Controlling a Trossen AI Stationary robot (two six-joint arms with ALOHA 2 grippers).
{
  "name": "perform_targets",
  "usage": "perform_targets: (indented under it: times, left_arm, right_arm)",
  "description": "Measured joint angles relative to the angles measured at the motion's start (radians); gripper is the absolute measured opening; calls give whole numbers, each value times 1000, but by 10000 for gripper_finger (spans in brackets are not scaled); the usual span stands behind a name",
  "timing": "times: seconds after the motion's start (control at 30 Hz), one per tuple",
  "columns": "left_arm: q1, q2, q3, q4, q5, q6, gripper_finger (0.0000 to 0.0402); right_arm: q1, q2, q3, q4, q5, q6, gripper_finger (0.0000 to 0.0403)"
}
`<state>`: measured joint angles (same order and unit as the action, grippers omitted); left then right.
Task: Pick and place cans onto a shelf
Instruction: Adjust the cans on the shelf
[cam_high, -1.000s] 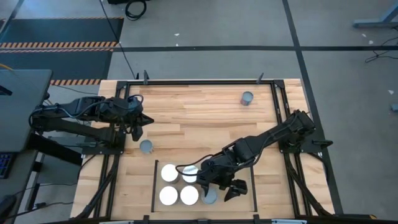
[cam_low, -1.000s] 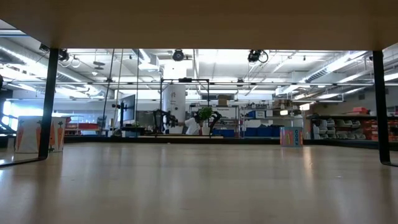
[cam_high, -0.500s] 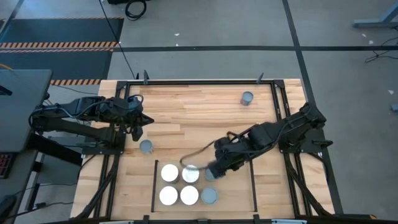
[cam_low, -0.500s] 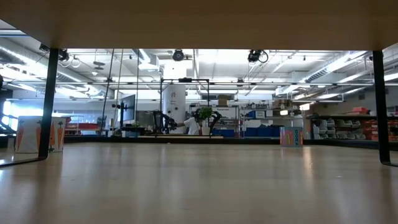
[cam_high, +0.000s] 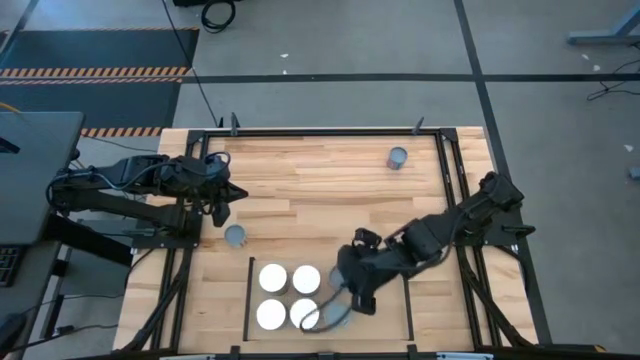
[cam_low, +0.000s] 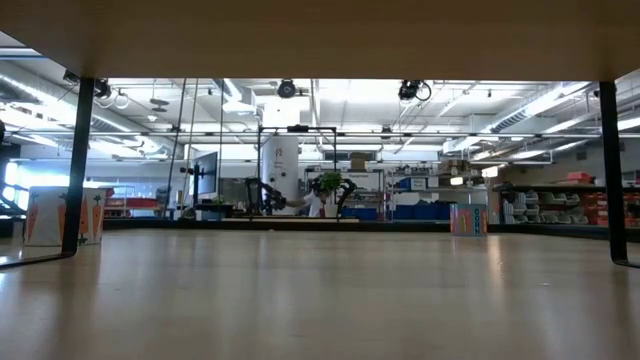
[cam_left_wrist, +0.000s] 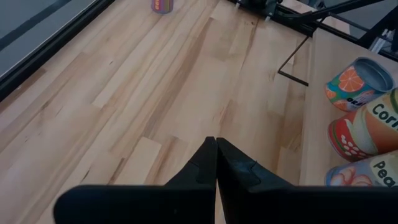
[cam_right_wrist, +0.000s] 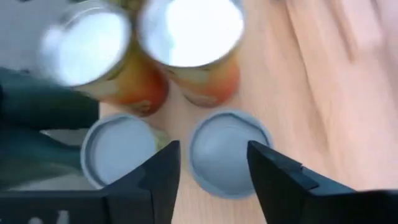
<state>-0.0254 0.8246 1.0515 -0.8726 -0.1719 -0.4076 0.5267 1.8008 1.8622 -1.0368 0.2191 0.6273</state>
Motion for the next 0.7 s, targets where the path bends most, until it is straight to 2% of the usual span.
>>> perform_targets:
  times: [0.1,0.2,0.3,0.4,0.53,0.7]
  left_arm:
    - [0,0,0,8,0,0,9]
    - [0,0,0,9,0,1,9]
    - [0,0,0,10,0,0,9]
    - [0,0,0,13,0,0,9]
    - [0,0,0,14,0,0,9]
    - [0,0,0,16,0,0,9]
  right_arm:
    - [35,25,0,31,26,-99,225]
    - [53,55,-2,61,28,-131,260]
    - [61,70,-2,91,30,-99,292]
    - [60,82,-2,80,83,-27,316]
    - [60,80,-1,54,85,-10,327]
    - [60,90,0,46,67,-58,316]
